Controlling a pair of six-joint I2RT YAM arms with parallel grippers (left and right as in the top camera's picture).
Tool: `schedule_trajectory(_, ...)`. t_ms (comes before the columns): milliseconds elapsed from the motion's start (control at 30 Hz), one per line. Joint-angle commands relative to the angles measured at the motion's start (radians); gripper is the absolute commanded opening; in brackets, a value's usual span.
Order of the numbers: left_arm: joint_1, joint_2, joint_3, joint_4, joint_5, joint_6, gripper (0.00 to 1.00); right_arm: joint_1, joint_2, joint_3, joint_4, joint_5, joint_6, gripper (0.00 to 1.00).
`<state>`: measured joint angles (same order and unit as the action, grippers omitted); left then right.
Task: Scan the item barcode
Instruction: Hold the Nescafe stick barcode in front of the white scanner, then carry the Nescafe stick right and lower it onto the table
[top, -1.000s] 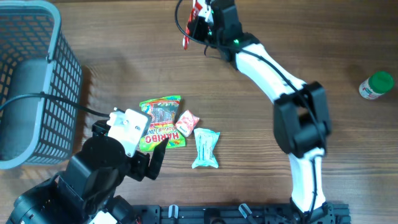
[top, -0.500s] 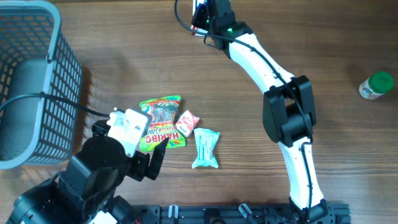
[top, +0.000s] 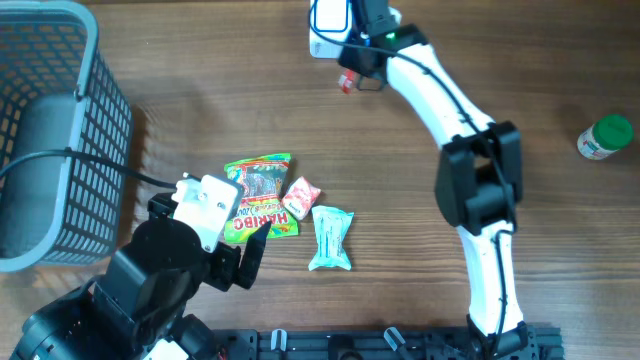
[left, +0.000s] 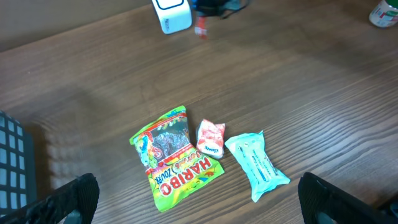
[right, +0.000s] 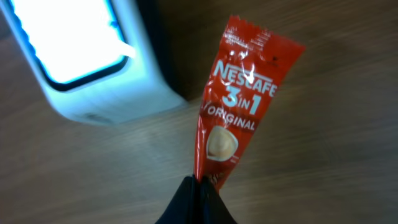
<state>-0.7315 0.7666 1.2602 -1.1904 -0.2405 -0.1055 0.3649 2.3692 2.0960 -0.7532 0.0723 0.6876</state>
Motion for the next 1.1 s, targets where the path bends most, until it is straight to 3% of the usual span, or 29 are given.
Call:
schedule_trajectory(0, 0.003, -0.002, -0.002, -0.001, 0.005, 0.020, 1.00, -0.064, -0.150, 0.029, -0.206, 0.219, 0.085, 0.04)
schedule_trajectory(267, 0.003, -0.002, -0.002, -0.001, 0.005, 0.019, 1.00, -0.159, -0.161, -0.009, -0.625, 0.593, 0.530, 0.04)
schedule_trajectory(367, 0.003, -0.002, -0.002, -0.001, 0.005, 0.020, 1.00, -0.200, -0.160, -0.067, -0.635, 0.613, 0.599, 0.04)
schedule_trajectory(633, 0.003, -0.002, -0.002, -0.001, 0.005, 0.020, 1.00, -0.438, -0.157, -0.302, -0.490, 0.608, 0.567, 0.04)
schedule_trajectory(800, 0.003, -0.002, -0.002, -0.001, 0.005, 0.020, 1.00, -0.550, -0.157, -0.339, -0.352, 0.548, 0.337, 0.04)
schedule_trajectory(833, 0.003, -0.002, -0.002, -0.001, 0.005, 0.020, 1.00, -0.558, -0.160, -0.335, -0.335, 0.525, 0.292, 0.16)
schedule_trajectory(867, 0.003, -0.002, -0.002, -0.001, 0.005, 0.020, 1.00, -0.563, -0.161, -0.327, -0.322, 0.502, 0.248, 0.47)
schedule_trajectory(900, 0.003, -0.002, -0.002, -0.001, 0.005, 0.020, 1.00, -0.566, -0.162, -0.318, -0.317, 0.486, 0.221, 0.70)
schedule_trajectory(967, 0.003, -0.002, -0.002, -0.001, 0.005, 0.019, 1.00, -0.565, -0.171, -0.280, -0.322, 0.450, 0.164, 0.99)
schedule_trajectory(1067, 0.003, -0.002, -0.002, -0.001, 0.005, 0.020, 1.00, -0.552, -0.209, -0.230, -0.352, 0.394, 0.137, 1.00)
